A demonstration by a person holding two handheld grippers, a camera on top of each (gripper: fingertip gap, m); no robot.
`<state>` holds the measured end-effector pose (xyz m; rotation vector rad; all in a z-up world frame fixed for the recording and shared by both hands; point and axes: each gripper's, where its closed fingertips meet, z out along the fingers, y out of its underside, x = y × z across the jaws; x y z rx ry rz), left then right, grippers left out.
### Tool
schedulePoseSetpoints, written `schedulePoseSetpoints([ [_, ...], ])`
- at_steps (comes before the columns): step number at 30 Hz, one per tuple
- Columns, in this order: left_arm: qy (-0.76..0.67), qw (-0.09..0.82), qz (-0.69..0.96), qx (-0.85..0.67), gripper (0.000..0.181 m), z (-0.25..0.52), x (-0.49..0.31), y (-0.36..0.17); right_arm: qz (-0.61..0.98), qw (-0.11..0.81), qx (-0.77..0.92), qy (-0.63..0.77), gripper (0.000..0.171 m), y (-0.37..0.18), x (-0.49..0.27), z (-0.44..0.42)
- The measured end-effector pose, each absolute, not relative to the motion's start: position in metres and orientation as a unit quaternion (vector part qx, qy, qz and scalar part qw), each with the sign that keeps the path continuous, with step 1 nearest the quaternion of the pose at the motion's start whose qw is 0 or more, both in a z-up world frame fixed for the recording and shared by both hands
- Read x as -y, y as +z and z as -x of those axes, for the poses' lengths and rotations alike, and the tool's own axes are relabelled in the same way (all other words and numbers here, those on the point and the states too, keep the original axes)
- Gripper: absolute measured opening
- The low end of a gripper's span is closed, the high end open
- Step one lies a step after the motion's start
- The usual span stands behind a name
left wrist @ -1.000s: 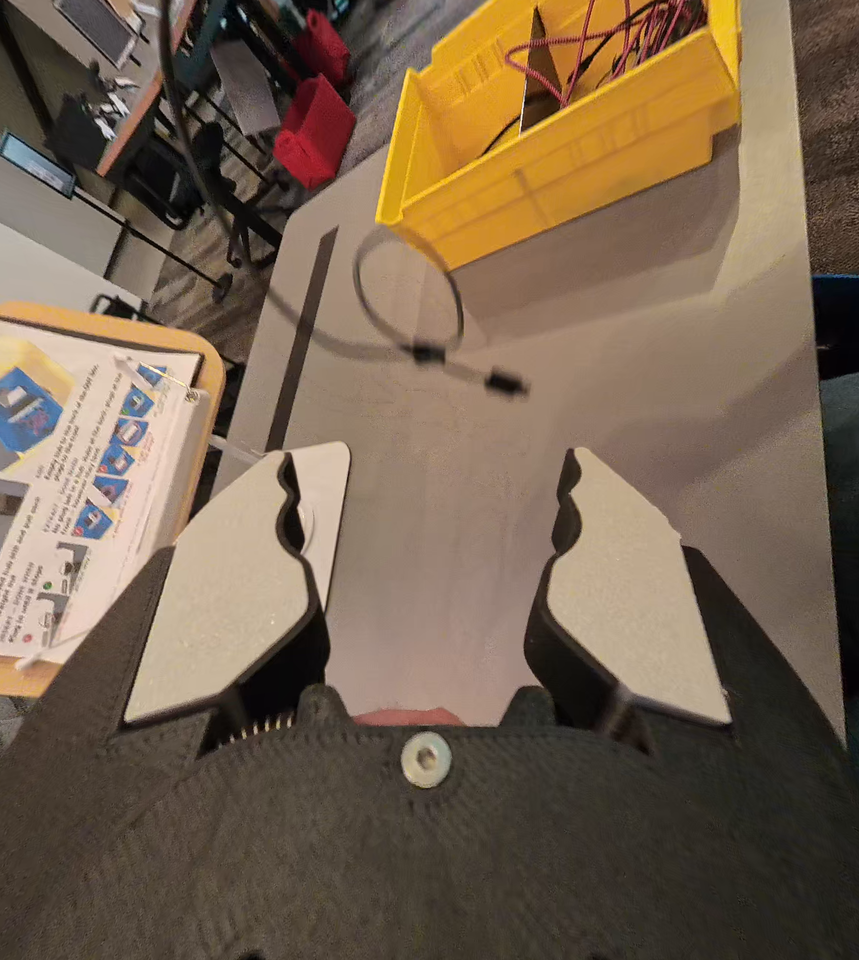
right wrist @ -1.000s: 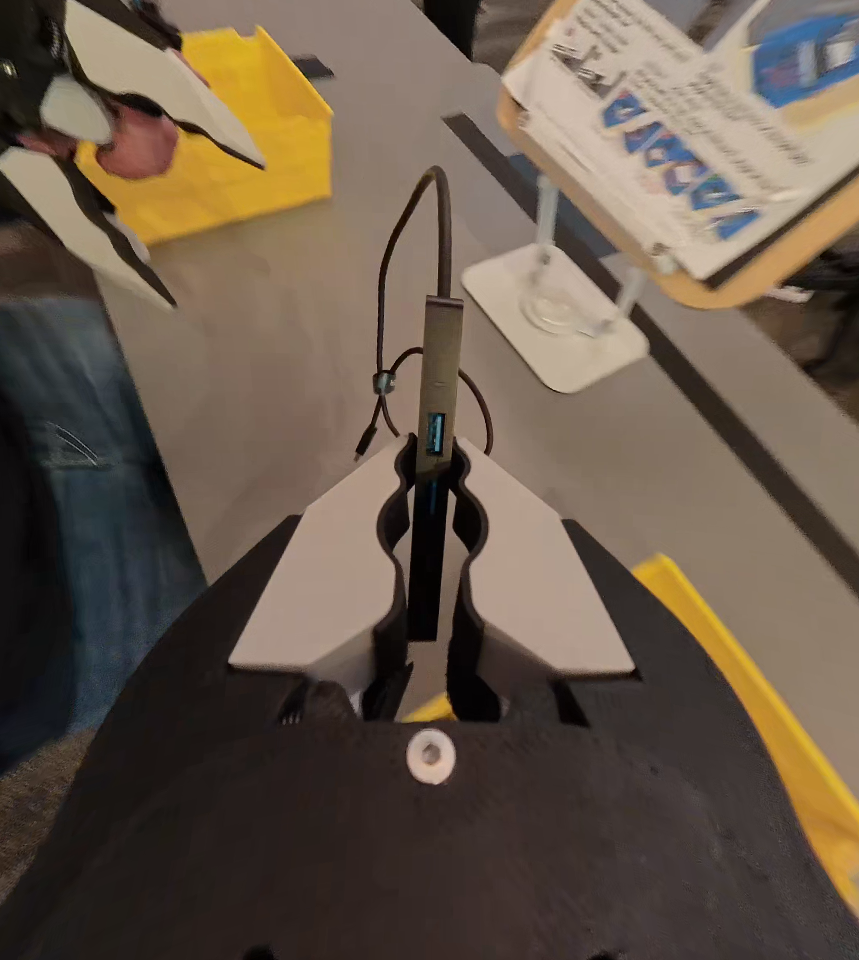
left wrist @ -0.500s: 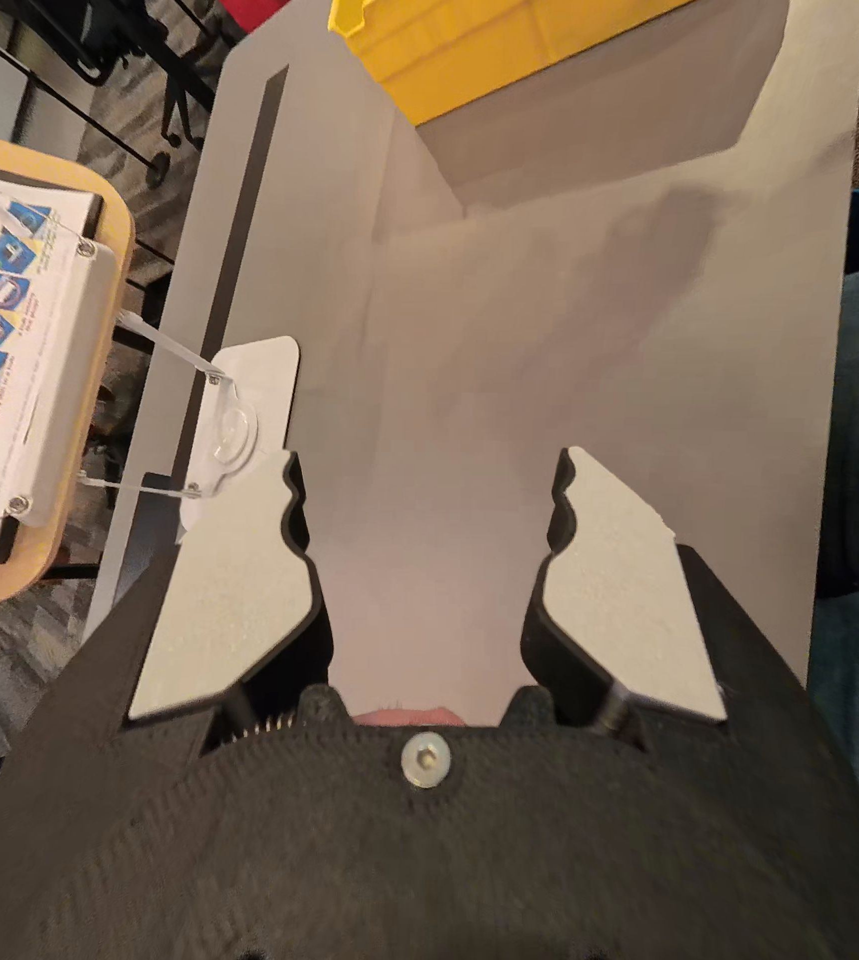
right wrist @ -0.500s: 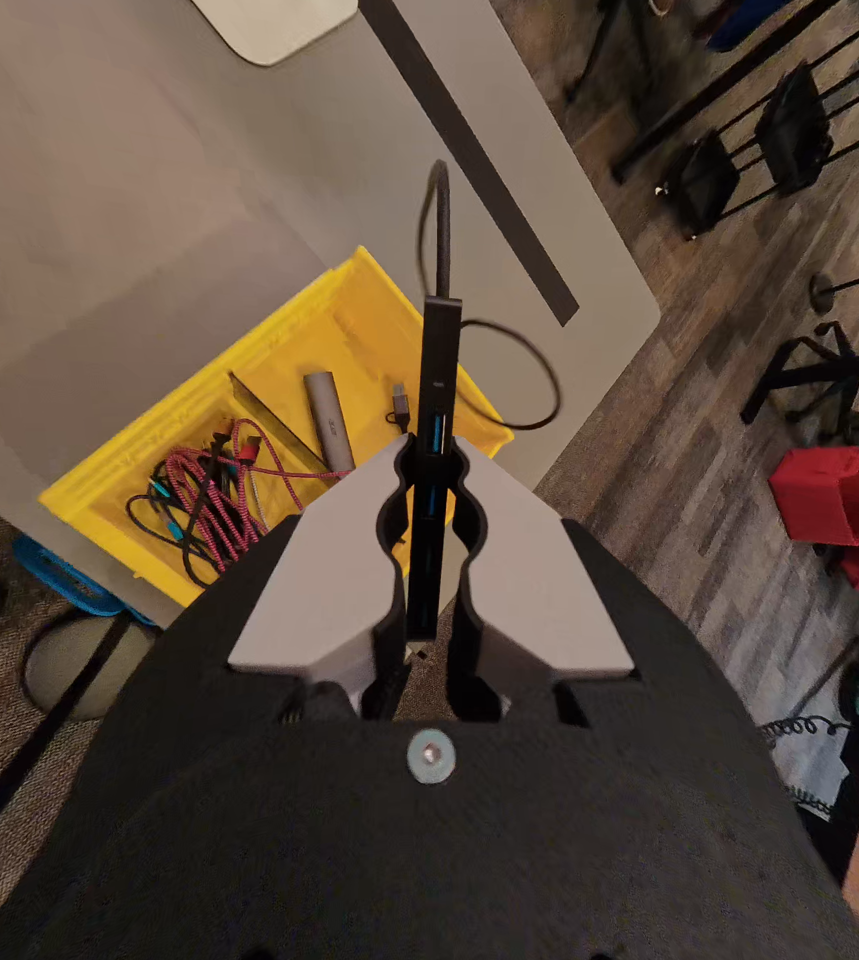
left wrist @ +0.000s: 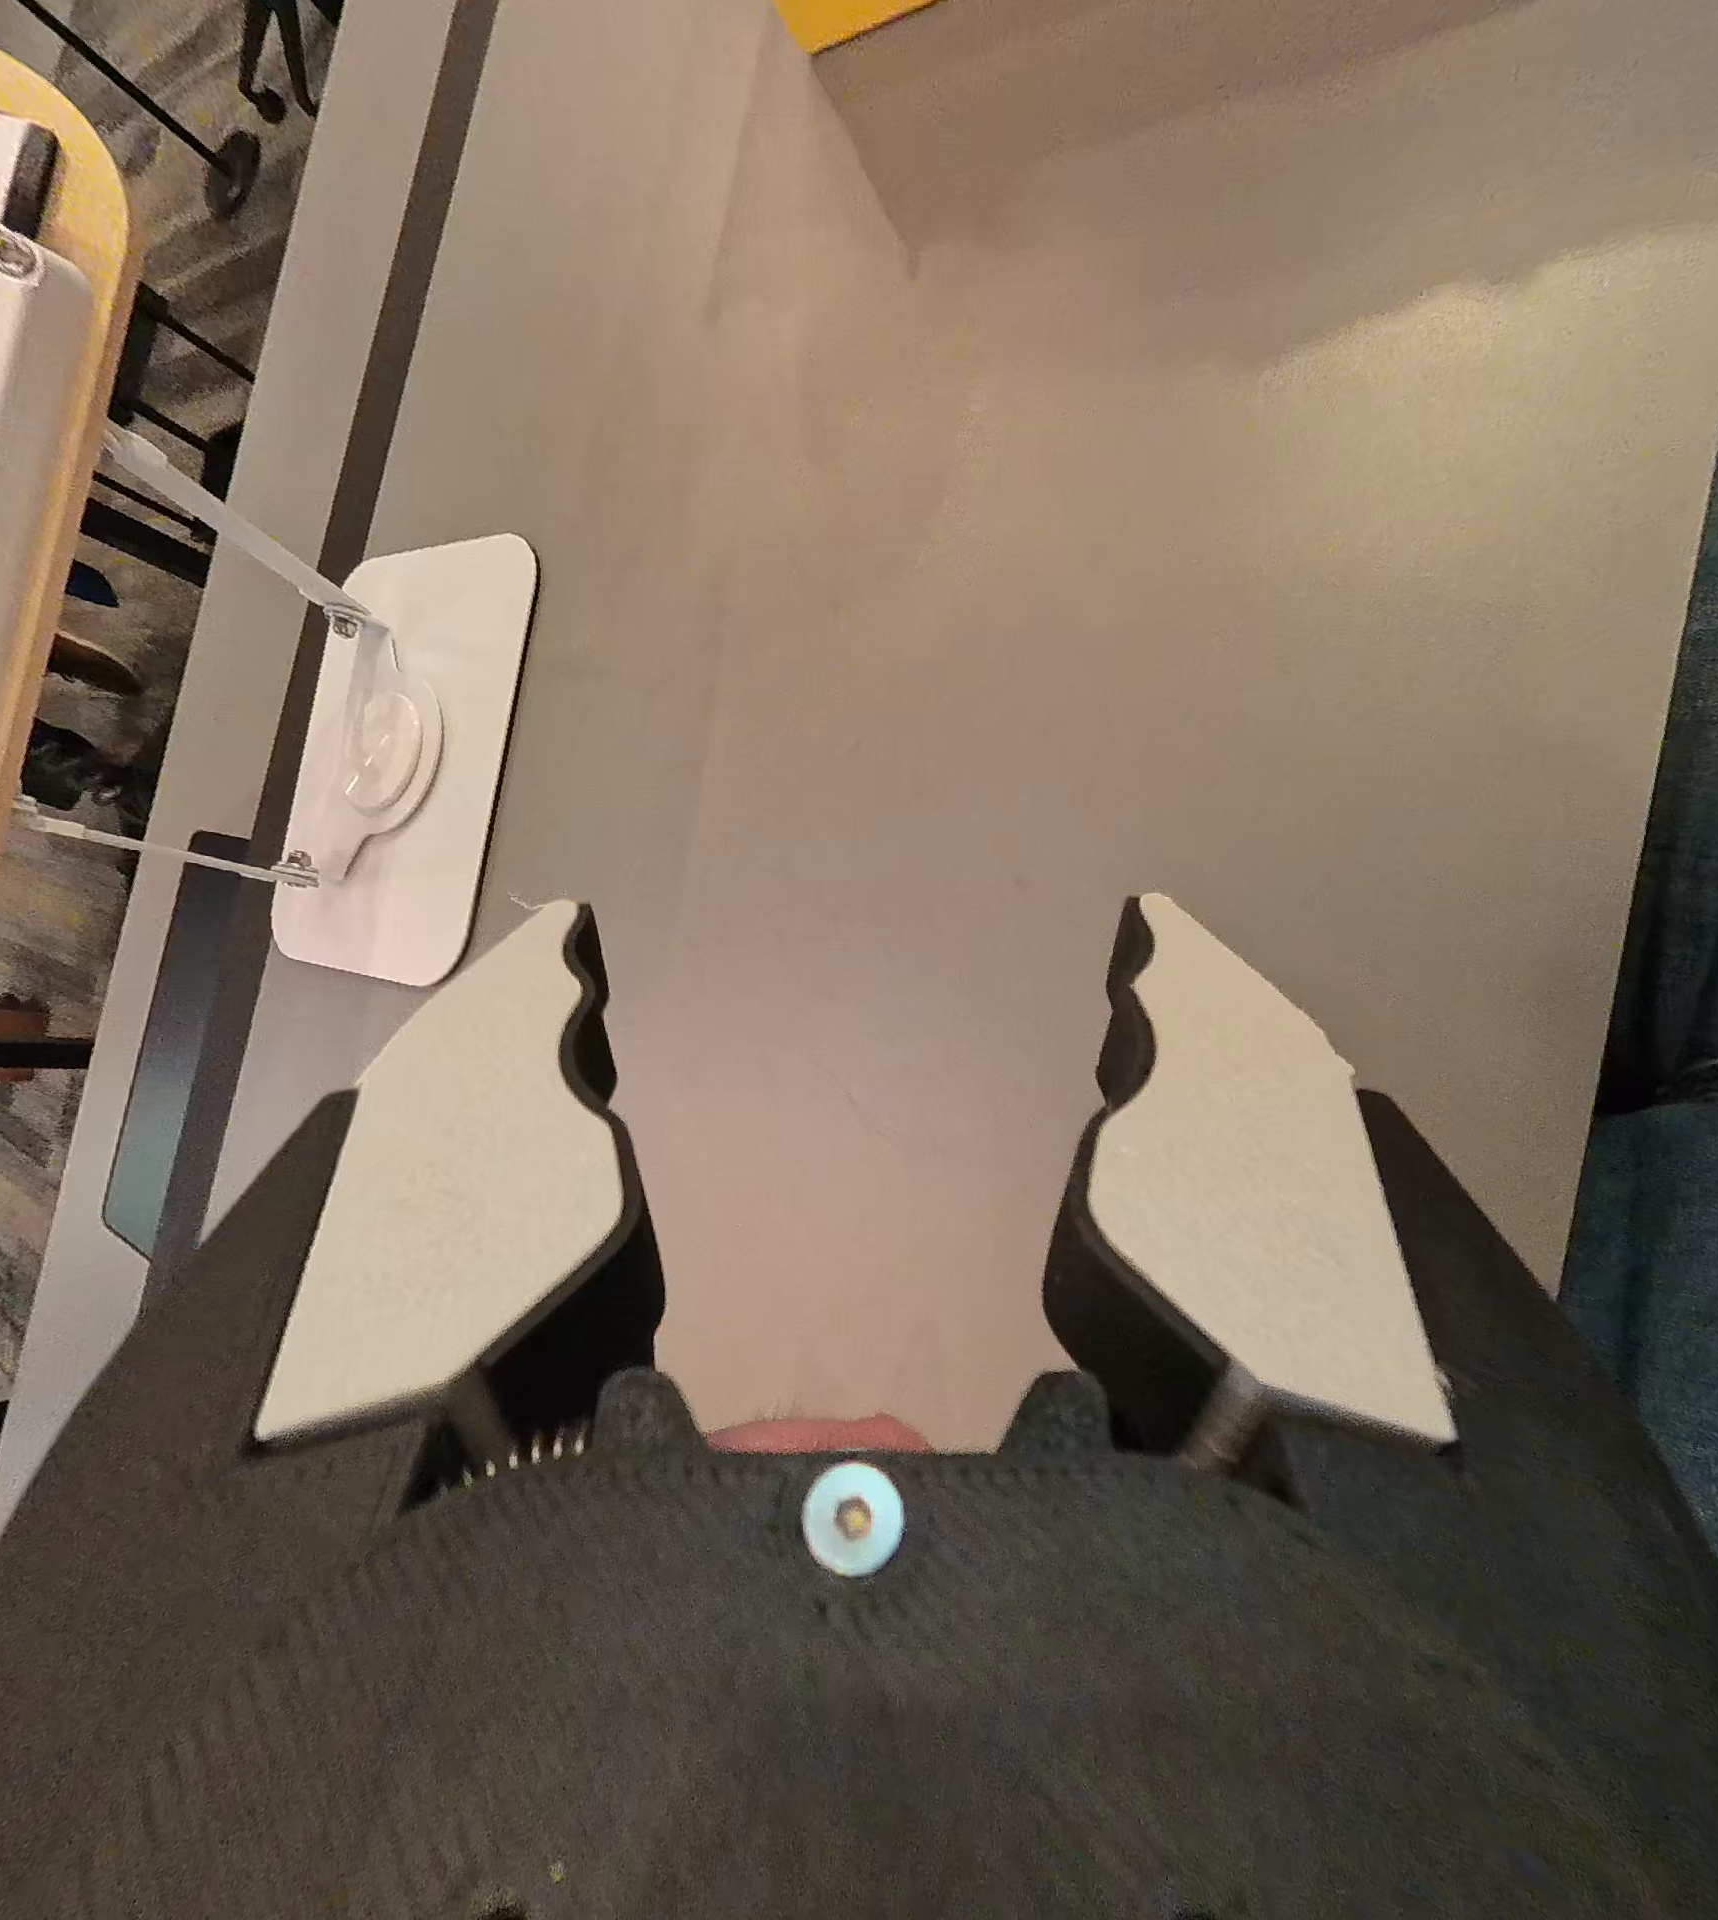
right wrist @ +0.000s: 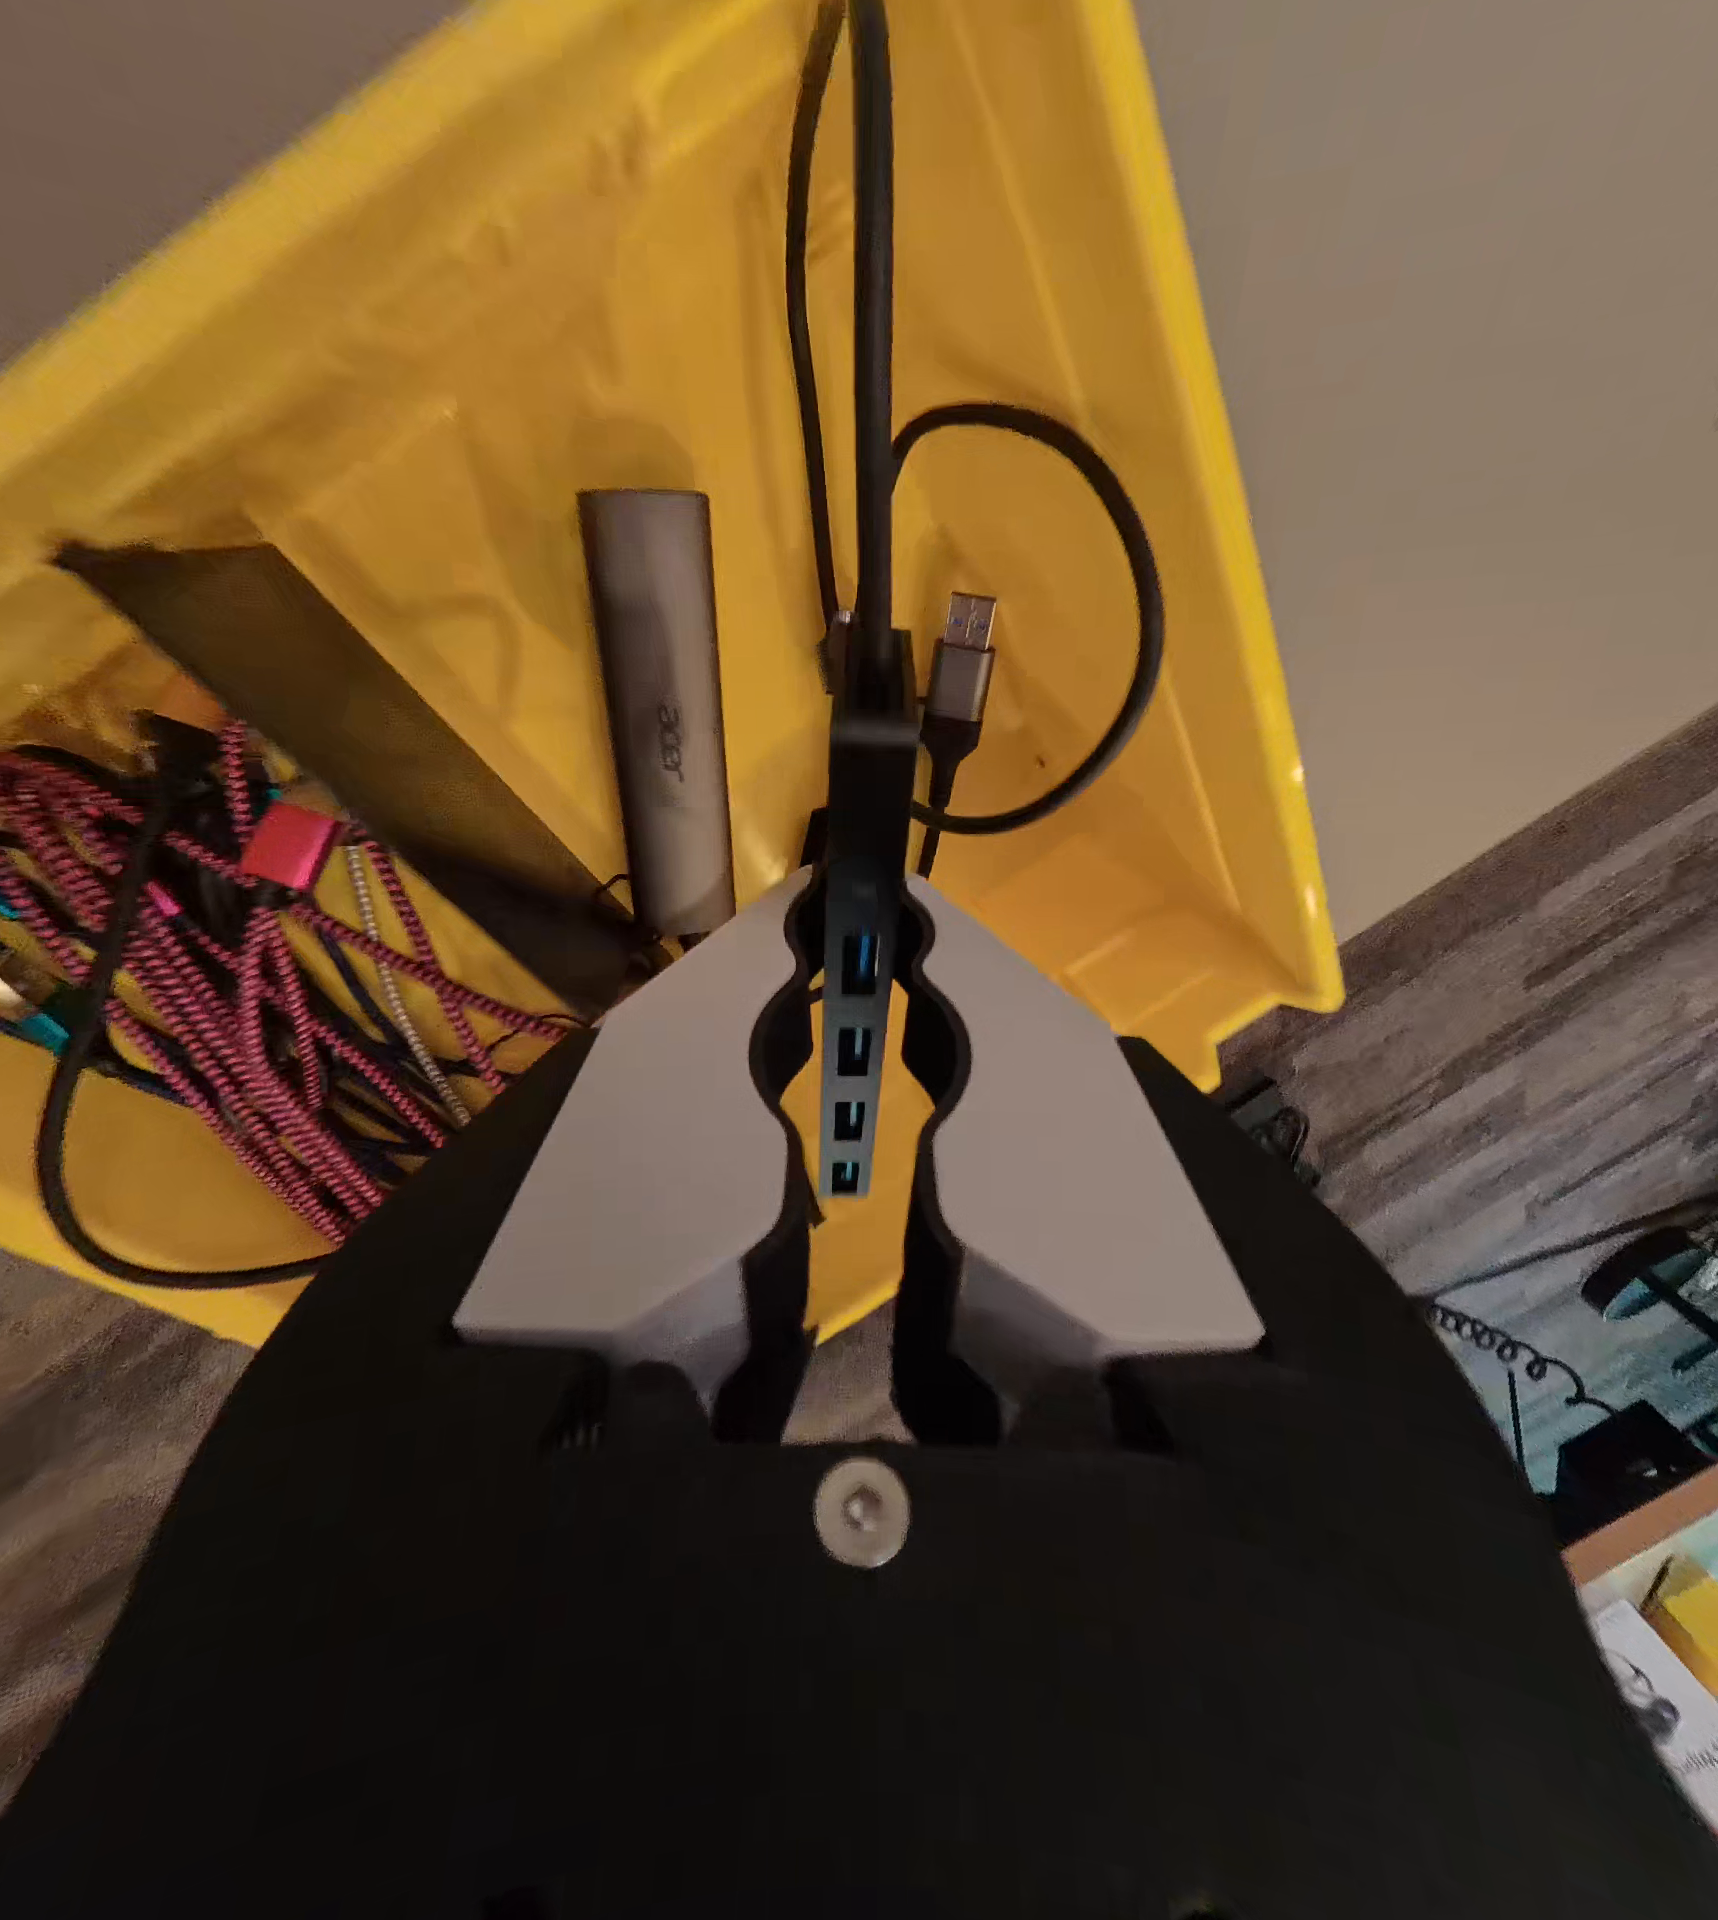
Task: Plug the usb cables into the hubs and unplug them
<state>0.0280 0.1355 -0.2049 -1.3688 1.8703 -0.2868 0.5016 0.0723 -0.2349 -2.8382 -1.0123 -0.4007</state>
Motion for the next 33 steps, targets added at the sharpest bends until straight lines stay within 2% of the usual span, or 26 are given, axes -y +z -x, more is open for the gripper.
schedulePoseSetpoints([
  [4, -0.111, 0.385, 0.545, -0.737, 0.092, -0.025, -0.138, -0.209, 0.941, -0.012, 0.324, -0.098, 0.009, -0.275, -0.074, -0.515],
  [9, -0.100, 0.389, 0.557, -0.727, 0.096, -0.019, -0.147, -0.207, 0.956, -0.068, 0.277, -0.062, 0.036, -0.290, -0.058, -0.524],
  [11, -0.093, 0.401, 0.562, -0.717, 0.097, -0.015, -0.154, -0.201, 0.961, -0.056, 0.264, -0.056, 0.047, -0.281, -0.055, -0.525],
  [15, -0.081, 0.426, 0.579, -0.690, 0.098, -0.002, -0.172, -0.179, 0.965, 0.027, 0.254, -0.060, 0.063, -0.242, -0.058, -0.520],
  [19, -0.036, 0.458, 0.608, -0.647, 0.102, 0.028, -0.199, -0.154, 0.963, 0.119, 0.232, -0.068, 0.069, -0.202, -0.054, -0.513],
  [25, 0.089, 0.492, 0.691, -0.522, 0.118, 0.145, -0.253, -0.126, 0.960, 0.216, 0.153, -0.090, 0.072, -0.190, -0.006, -0.531],
  [30, 0.094, 0.450, 0.811, -0.363, 0.121, 0.273, -0.280, -0.150, 0.972, 0.211, 0.086, -0.059, 0.074, -0.234, 0.046, -0.549],
  [33, 0.100, 0.382, 0.869, -0.298, 0.128, 0.334, -0.275, -0.184, 0.972, 0.227, 0.064, -0.007, 0.077, -0.253, 0.059, -0.541],
])
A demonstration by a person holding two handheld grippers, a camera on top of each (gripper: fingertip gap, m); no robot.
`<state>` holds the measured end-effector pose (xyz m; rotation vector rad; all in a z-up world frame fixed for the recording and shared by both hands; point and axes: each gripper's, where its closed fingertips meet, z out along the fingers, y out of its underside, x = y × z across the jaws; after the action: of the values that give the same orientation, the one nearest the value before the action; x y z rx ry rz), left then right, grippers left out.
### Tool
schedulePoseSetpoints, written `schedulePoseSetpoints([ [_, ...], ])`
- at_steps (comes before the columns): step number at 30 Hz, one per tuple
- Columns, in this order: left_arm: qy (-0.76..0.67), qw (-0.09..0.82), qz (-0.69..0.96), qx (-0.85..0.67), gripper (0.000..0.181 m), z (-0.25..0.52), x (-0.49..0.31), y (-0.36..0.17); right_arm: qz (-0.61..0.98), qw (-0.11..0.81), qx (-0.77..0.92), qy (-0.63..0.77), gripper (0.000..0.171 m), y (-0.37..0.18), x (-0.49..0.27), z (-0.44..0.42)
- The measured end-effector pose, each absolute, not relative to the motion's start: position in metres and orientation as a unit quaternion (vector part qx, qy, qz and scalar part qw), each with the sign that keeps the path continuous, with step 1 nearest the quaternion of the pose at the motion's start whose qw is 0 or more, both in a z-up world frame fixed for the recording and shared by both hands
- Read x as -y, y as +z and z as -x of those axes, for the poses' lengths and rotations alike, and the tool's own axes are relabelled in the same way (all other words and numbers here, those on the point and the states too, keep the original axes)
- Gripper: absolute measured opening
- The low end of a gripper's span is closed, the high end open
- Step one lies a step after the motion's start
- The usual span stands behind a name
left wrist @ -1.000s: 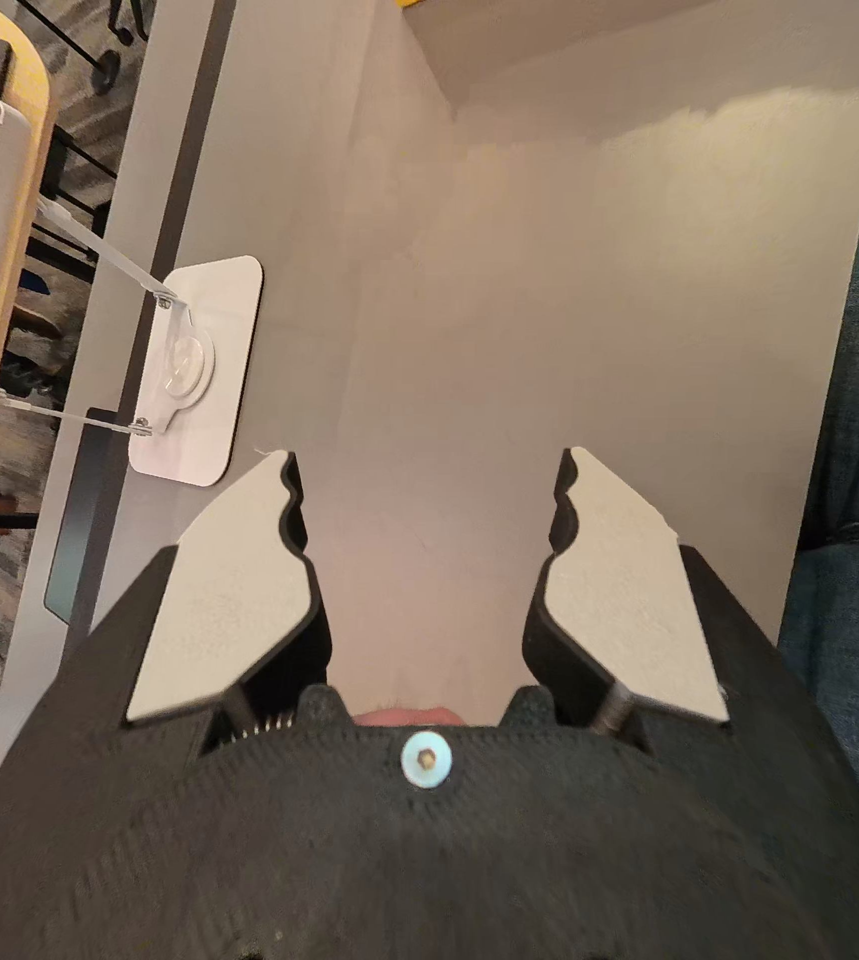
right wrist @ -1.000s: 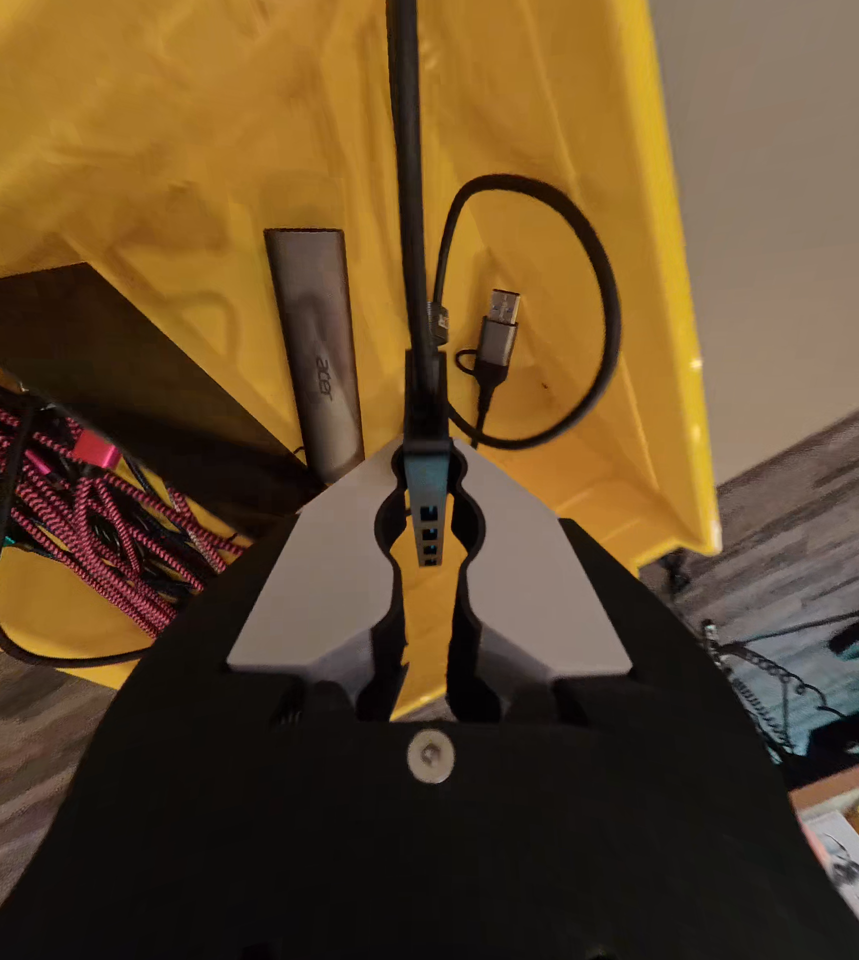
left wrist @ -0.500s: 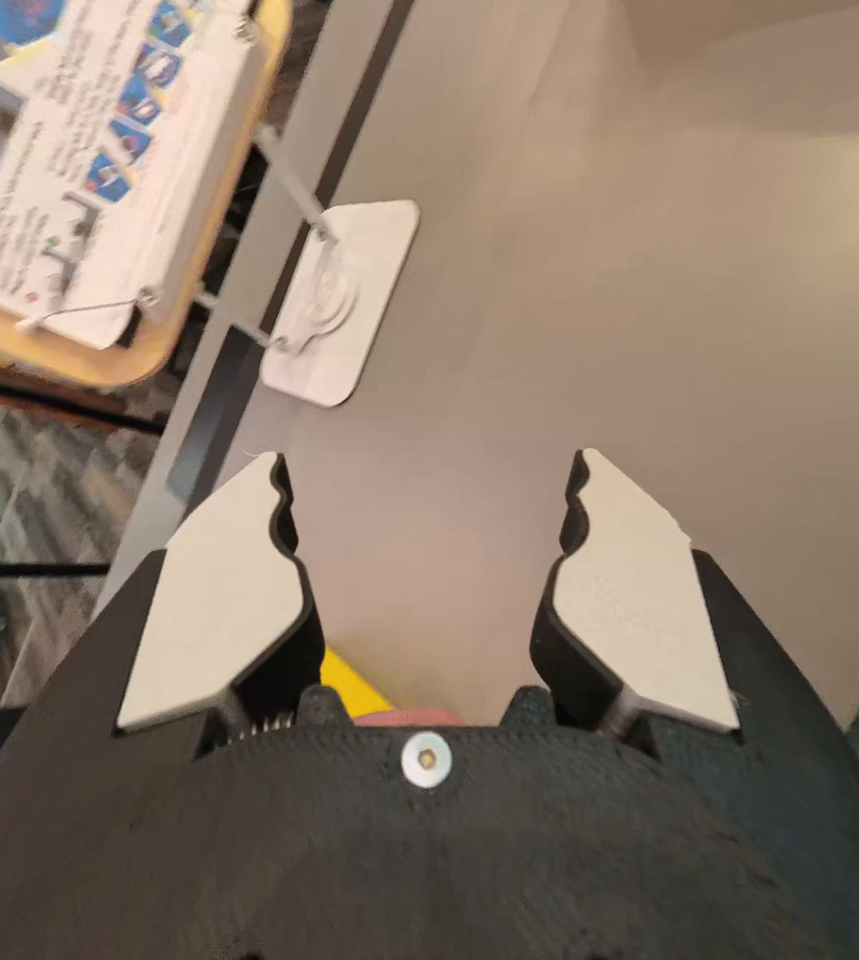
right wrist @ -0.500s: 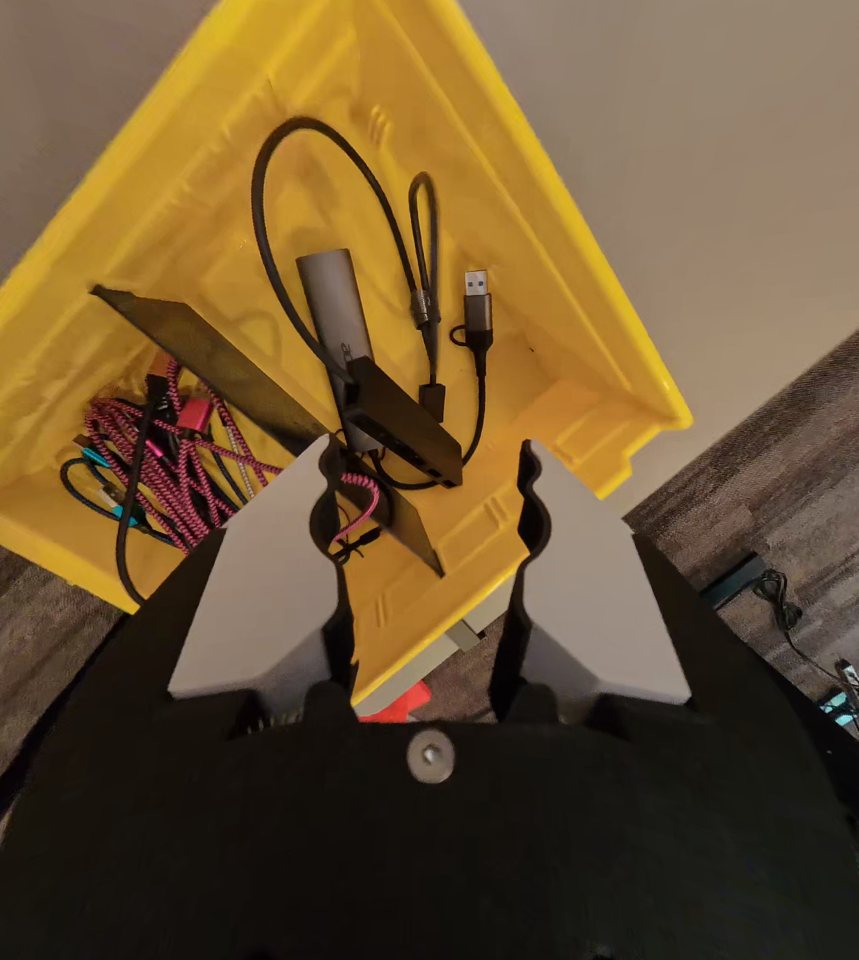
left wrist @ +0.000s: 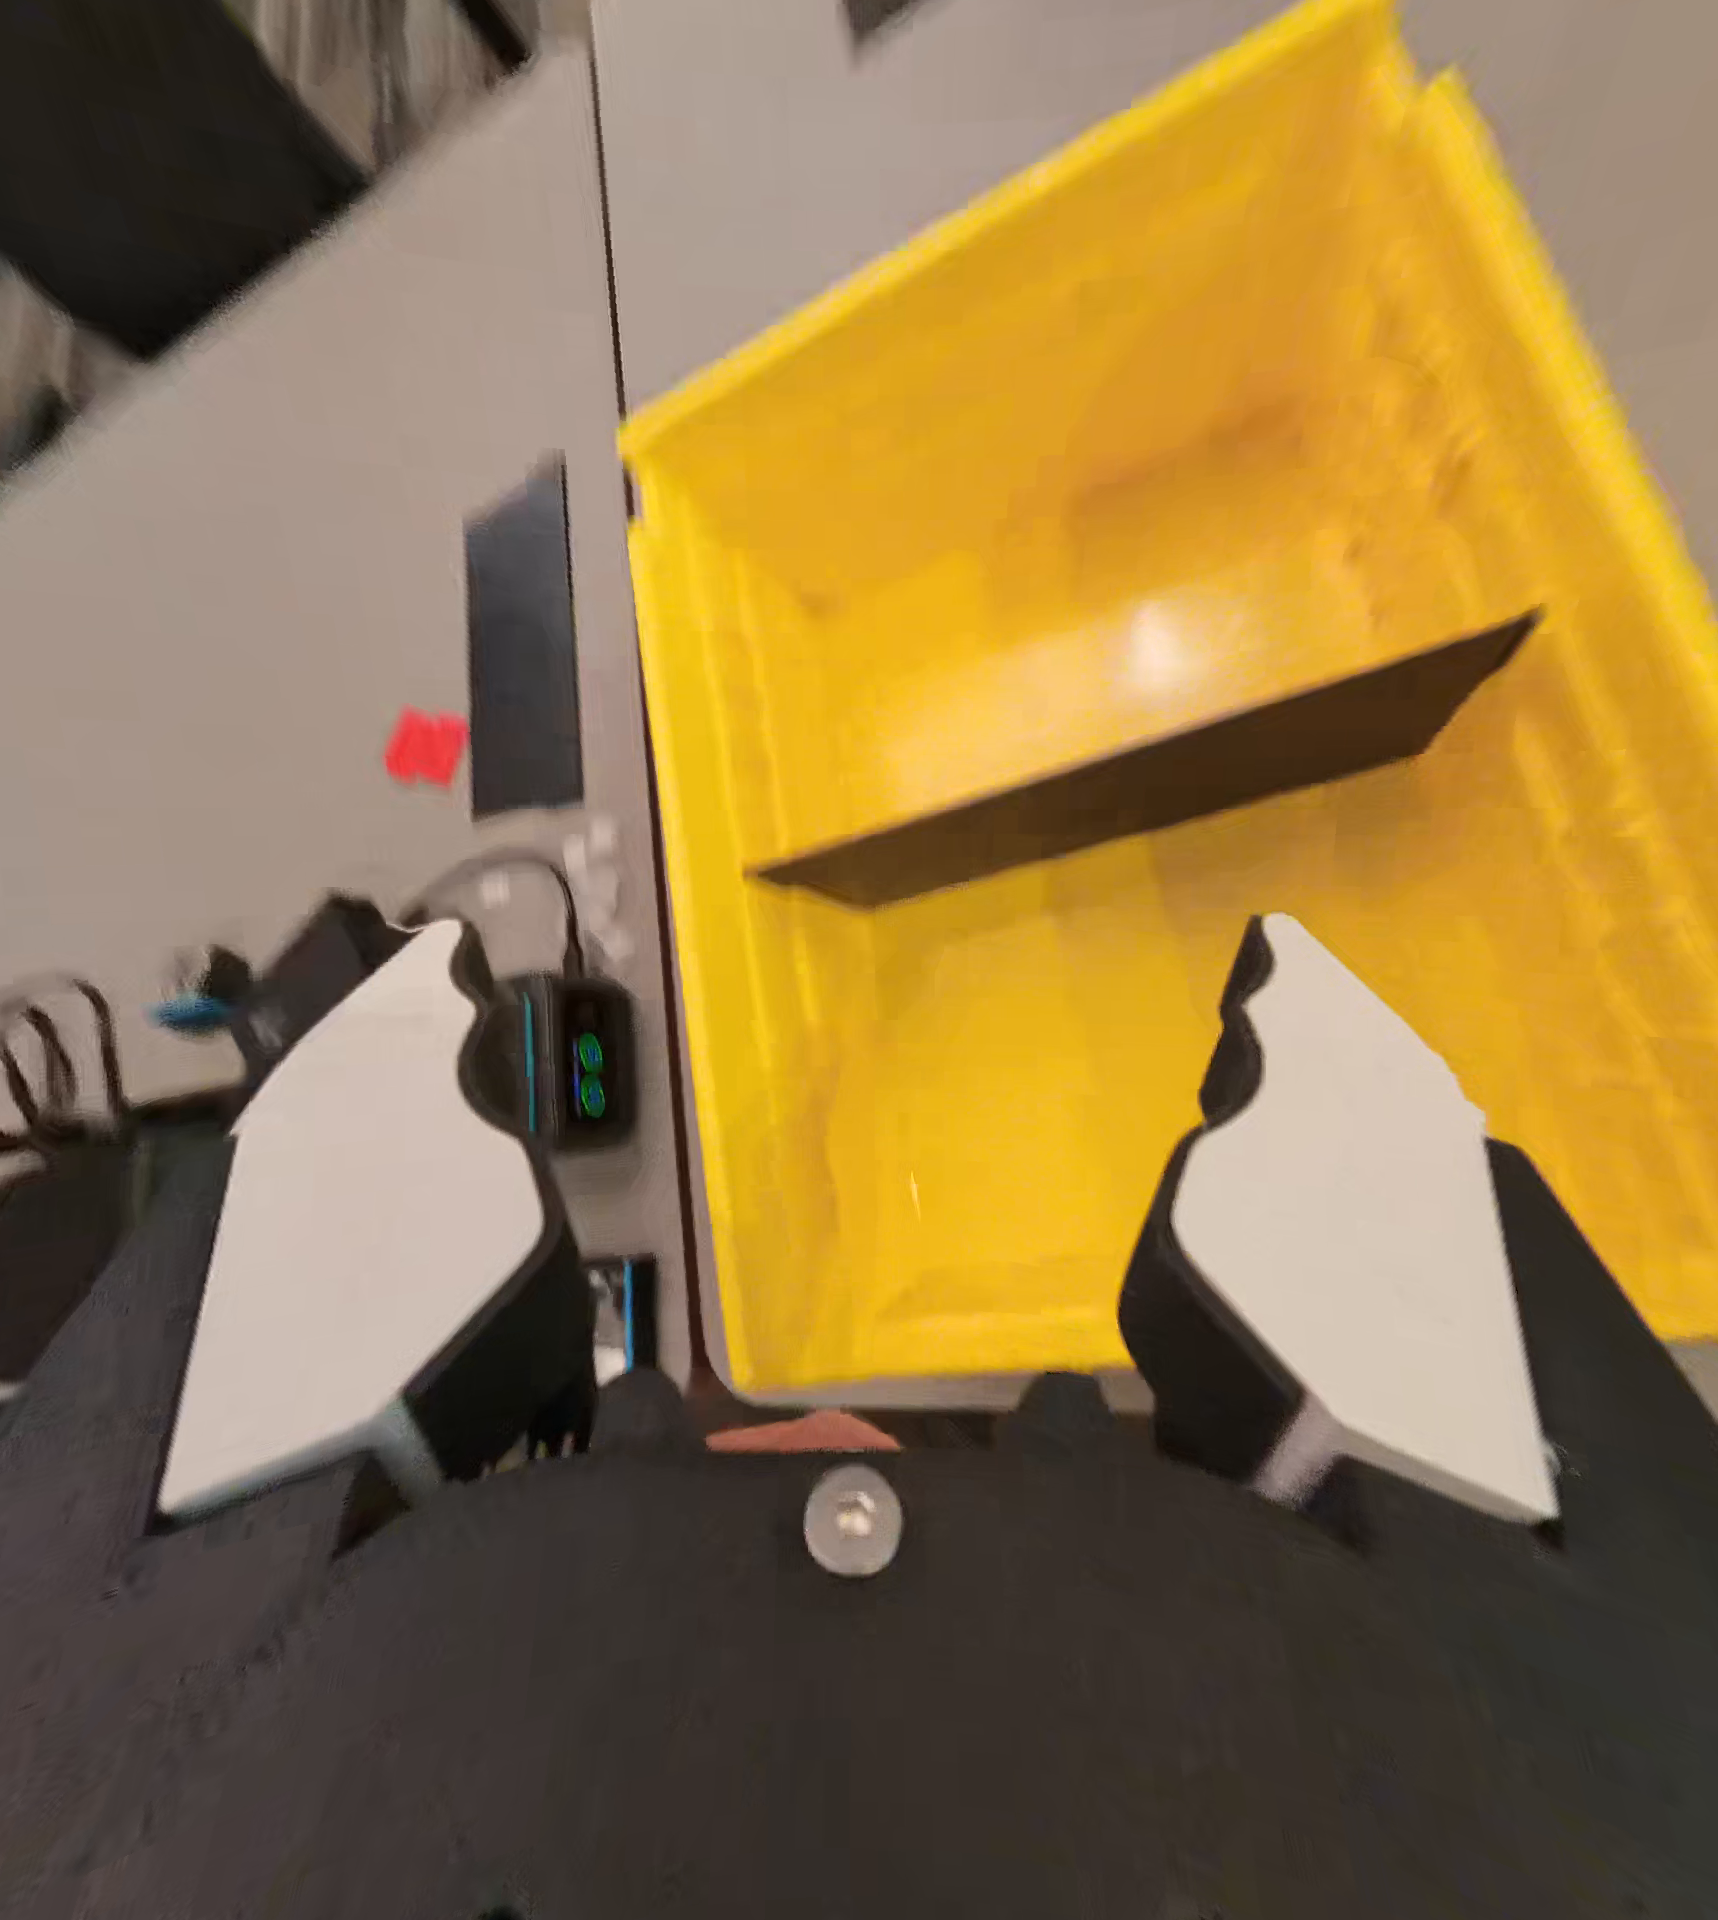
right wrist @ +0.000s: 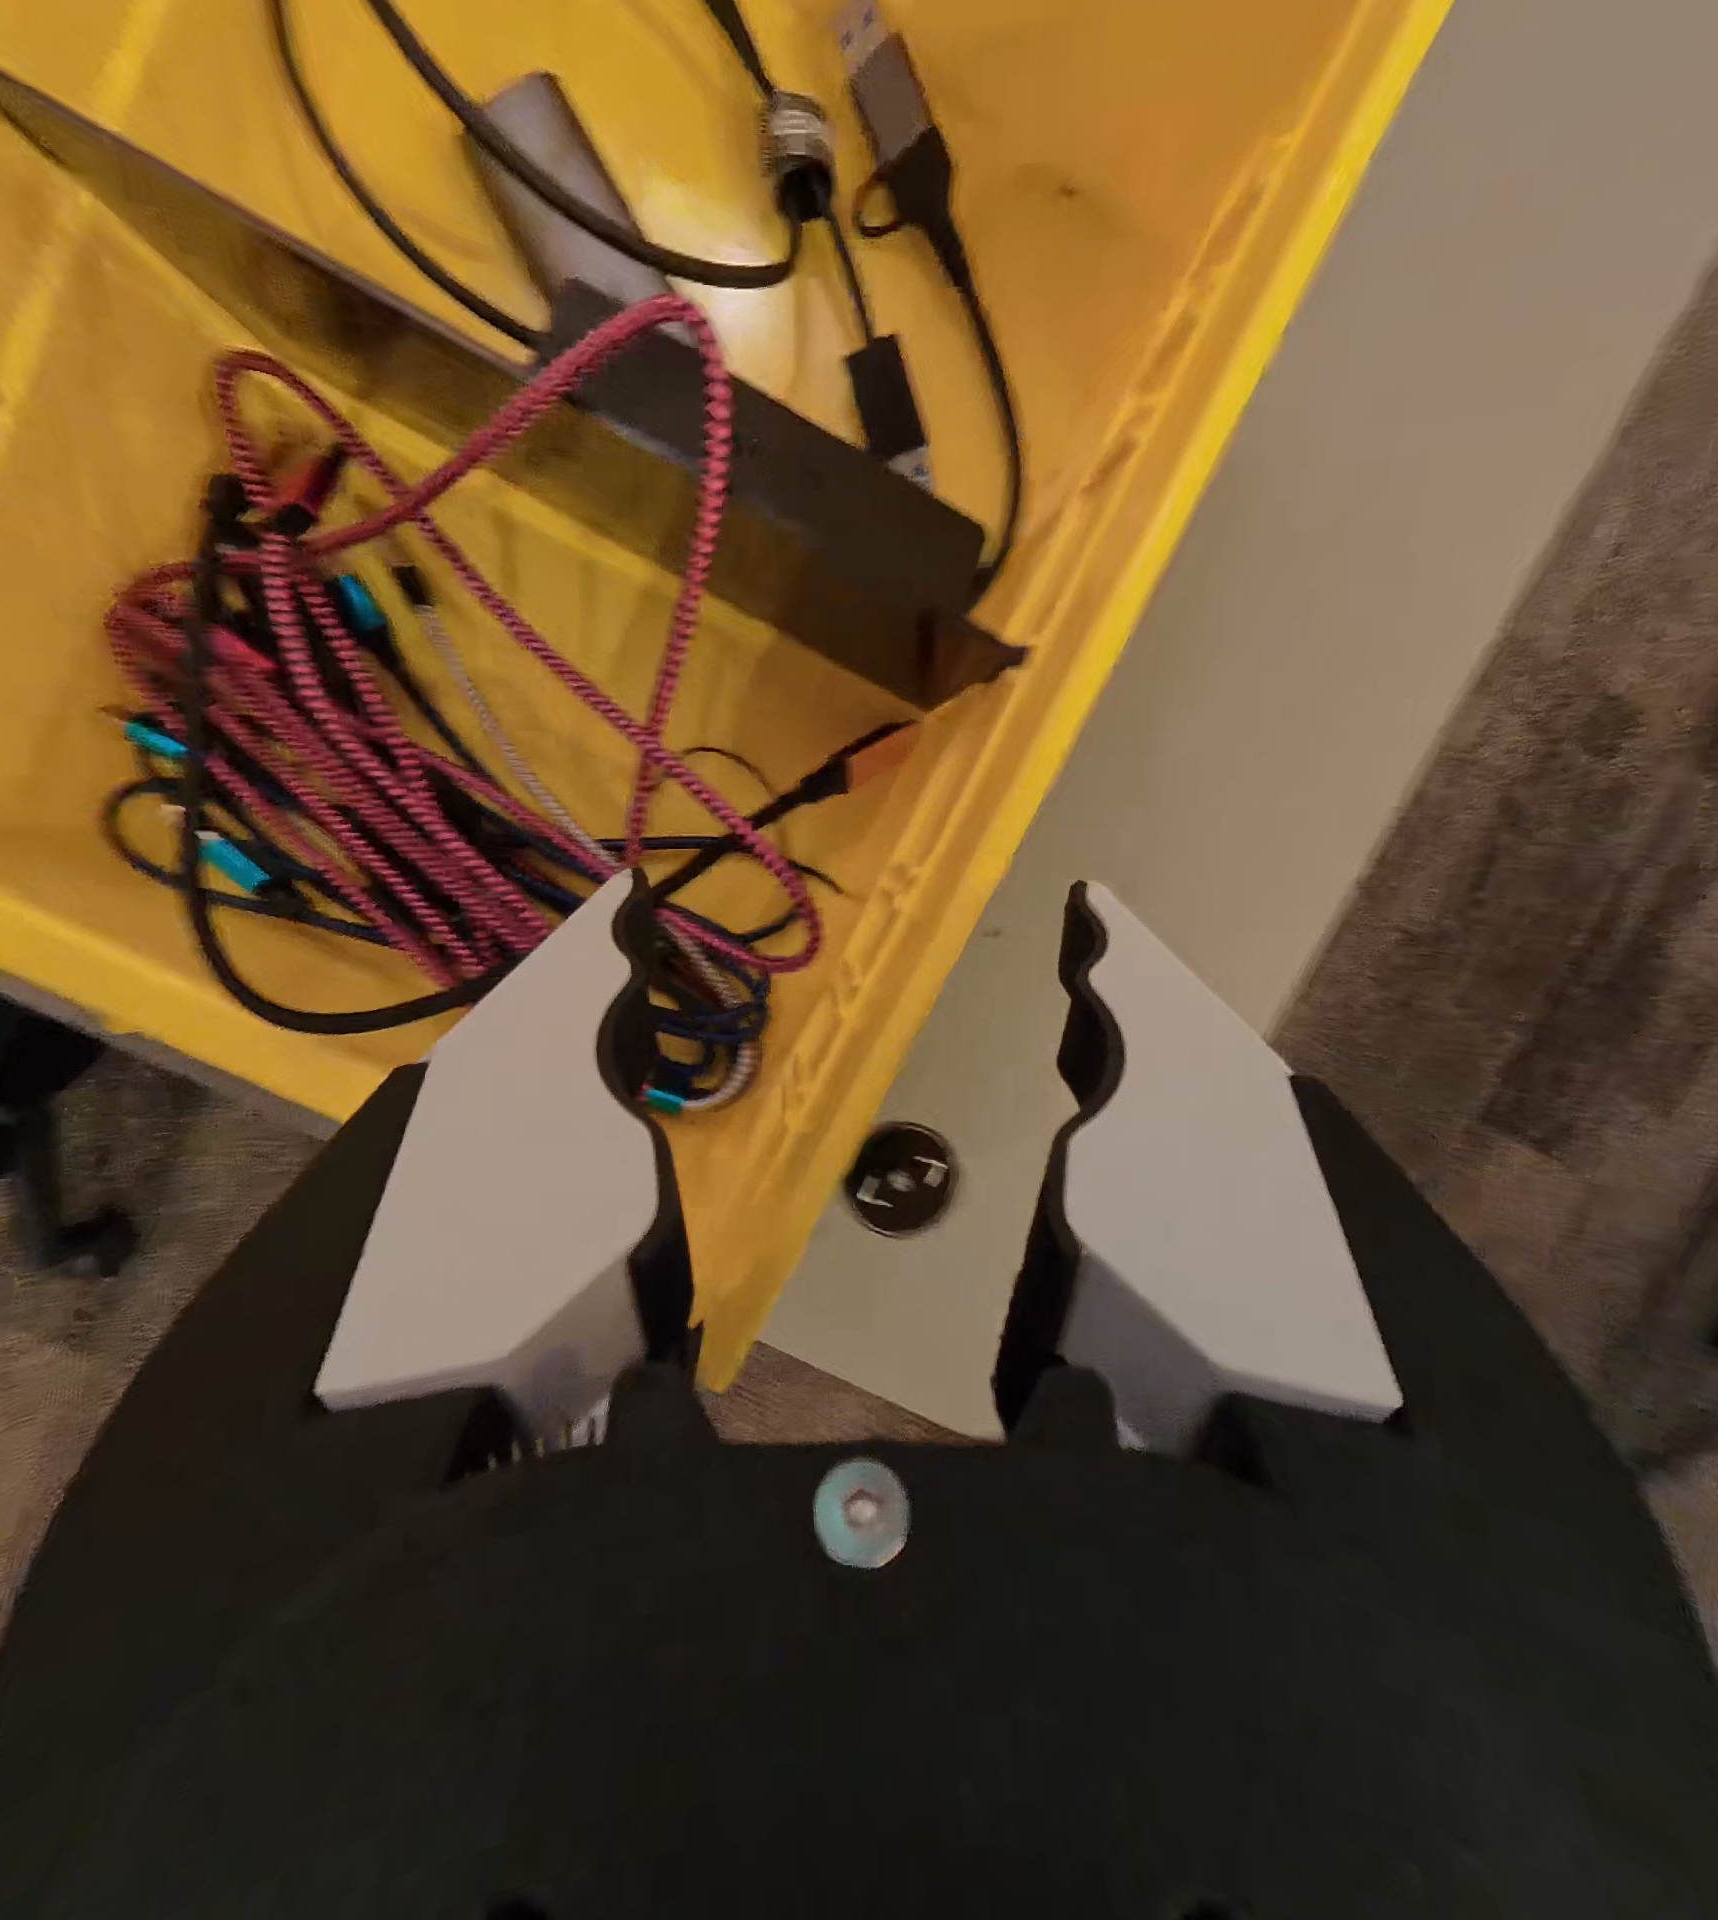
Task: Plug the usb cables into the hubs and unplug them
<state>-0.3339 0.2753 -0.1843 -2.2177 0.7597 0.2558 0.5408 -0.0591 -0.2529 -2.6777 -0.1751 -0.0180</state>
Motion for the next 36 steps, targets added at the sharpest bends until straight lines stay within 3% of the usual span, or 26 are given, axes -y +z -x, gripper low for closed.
schedulePoseSetpoints([
  [6, 0.069, 0.297, 0.922, -0.238, 0.129, 0.380, -0.254, -0.248, 0.967, 0.245, 0.050, 0.050, 0.077, -0.276, 0.055, -0.522],
  [9, 0.072, 0.265, 0.939, -0.207, 0.123, 0.400, -0.250, -0.272, 0.969, 0.240, 0.044, 0.037, 0.062, -0.283, 0.052, -0.524],
  [14, -0.028, 0.267, 0.941, -0.205, 0.064, 0.393, -0.253, -0.283, 0.961, 0.268, 0.044, 0.046, 0.053, -0.284, 0.038, -0.512],
  [20, -0.040, 0.303, 0.925, -0.224, 0.008, 0.398, -0.267, -0.282, 0.947, 0.309, 0.049, 0.078, 0.049, -0.283, 0.011, -0.477],
  [23, -0.090, 0.296, 0.927, -0.211, 0.005, 0.394, -0.268, -0.287, 0.943, 0.319, 0.047, 0.085, 0.044, -0.283, -0.003, -0.459],
  [26, -0.137, 0.297, 0.922, -0.206, 0.035, 0.382, -0.268, -0.291, 0.939, 0.326, 0.047, 0.103, 0.043, -0.282, -0.017, -0.434],
  [27, -0.147, 0.288, 0.923, -0.208, 0.037, 0.378, -0.266, -0.292, 0.939, 0.323, 0.053, 0.102, 0.043, -0.282, -0.021, -0.426],
  [30, -0.159, 0.284, 0.925, -0.195, 0.027, 0.377, -0.268, -0.292, 0.937, 0.325, 0.056, 0.114, 0.044, -0.281, -0.035, -0.397],
  [32, -0.160, 0.280, 0.928, -0.188, 0.011, 0.381, -0.269, -0.292, 0.933, 0.332, 0.055, 0.129, 0.045, -0.281, -0.046, -0.376],
  [36, -0.156, 0.286, 0.924, -0.200, 0.004, 0.376, -0.269, -0.292, 0.923, 0.345, 0.063, 0.160, 0.054, -0.278, -0.066, -0.329],
])
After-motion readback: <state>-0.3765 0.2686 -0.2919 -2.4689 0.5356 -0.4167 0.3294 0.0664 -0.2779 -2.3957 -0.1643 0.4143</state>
